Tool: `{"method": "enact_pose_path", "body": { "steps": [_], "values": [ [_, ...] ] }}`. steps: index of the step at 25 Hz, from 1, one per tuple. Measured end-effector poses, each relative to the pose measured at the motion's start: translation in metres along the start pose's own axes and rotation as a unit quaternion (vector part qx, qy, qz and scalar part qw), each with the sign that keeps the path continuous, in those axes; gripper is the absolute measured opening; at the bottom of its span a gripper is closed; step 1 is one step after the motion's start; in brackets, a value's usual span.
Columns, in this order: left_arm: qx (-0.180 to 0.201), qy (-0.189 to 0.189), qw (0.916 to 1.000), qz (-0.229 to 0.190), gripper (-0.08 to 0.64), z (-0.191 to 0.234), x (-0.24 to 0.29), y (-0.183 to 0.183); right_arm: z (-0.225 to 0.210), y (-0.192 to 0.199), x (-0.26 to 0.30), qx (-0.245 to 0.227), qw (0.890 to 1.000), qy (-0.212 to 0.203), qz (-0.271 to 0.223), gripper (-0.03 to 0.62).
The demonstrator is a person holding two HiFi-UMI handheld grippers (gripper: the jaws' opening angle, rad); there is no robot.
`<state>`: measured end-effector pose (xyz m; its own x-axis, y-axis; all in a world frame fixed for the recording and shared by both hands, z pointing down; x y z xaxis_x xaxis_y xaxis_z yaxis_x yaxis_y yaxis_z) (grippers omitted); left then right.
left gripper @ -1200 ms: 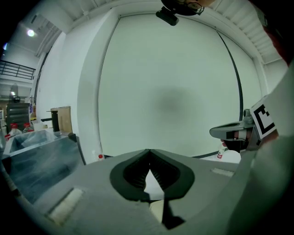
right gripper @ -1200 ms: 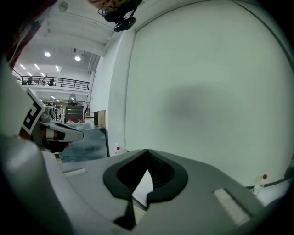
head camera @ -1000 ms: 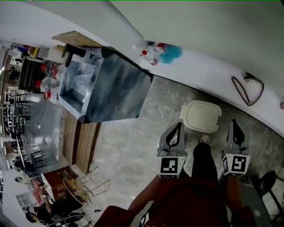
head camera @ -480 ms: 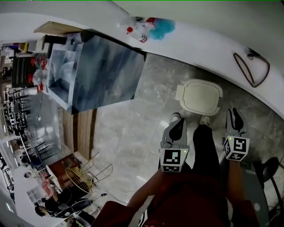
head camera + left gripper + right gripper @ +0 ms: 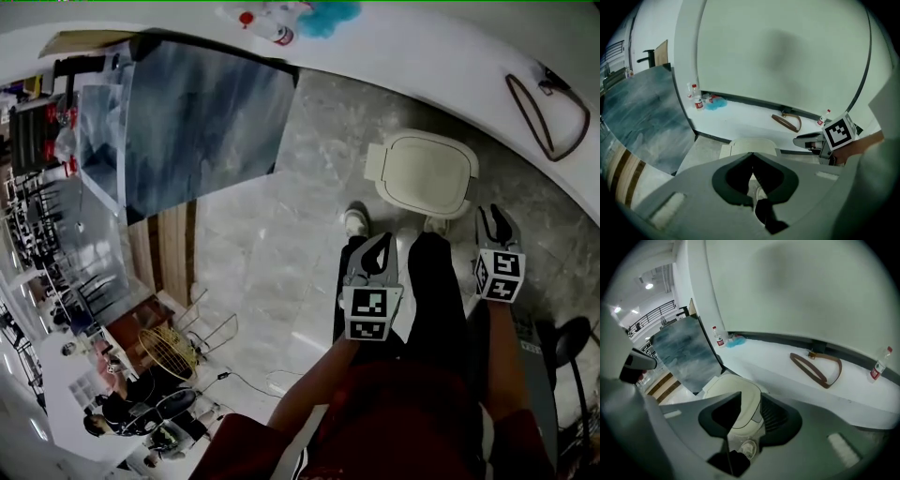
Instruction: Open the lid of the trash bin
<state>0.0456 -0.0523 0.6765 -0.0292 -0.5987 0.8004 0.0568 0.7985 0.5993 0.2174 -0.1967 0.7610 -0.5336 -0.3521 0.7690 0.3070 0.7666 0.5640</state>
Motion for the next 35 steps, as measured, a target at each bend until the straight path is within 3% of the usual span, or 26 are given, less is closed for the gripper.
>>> {"method": "enact_pose_path", "body": {
  "steps": [7,12,17,23,35],
  "values": [
    [-0.028,0.028,0.9958,0.083,0.005,-0.011,0.030,0.054,-0.024,0.035,0.048,0.012,0.998,0.008,0.056,0.127],
    [-0.071,0.045,0.9870,0.137,0.005,-0.015,0.048,0.086,-0.035,0.050,0.081,0.013,0.995,0.005,0.096,0.133],
    [-0.079,0.064,0.9779,0.183,0.005,-0.021,0.063,0.109,-0.050,0.066,0.106,0.024,0.992,0.018,0.124,0.133],
    [-0.094,0.076,0.9731,0.196,0.006,-0.026,0.072,0.118,-0.063,0.079,0.117,0.038,0.989,0.028,0.143,0.135],
    [-0.100,0.085,0.9706,0.202,0.006,-0.034,0.081,0.115,-0.067,0.080,0.121,0.016,0.986,0.012,0.167,0.163]
  ]
}}
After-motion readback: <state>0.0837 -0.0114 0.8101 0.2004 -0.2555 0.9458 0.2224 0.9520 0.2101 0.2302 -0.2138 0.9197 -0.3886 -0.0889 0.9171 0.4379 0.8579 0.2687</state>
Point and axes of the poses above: the fingertips, and each gripper's own axes: x forward along the fingers, z to its left, y out of its underside, the point moved 1 cm from there along -x, backward along the fingers, and after that the axes turned 14 degrees about x, right-handed, at the moved point
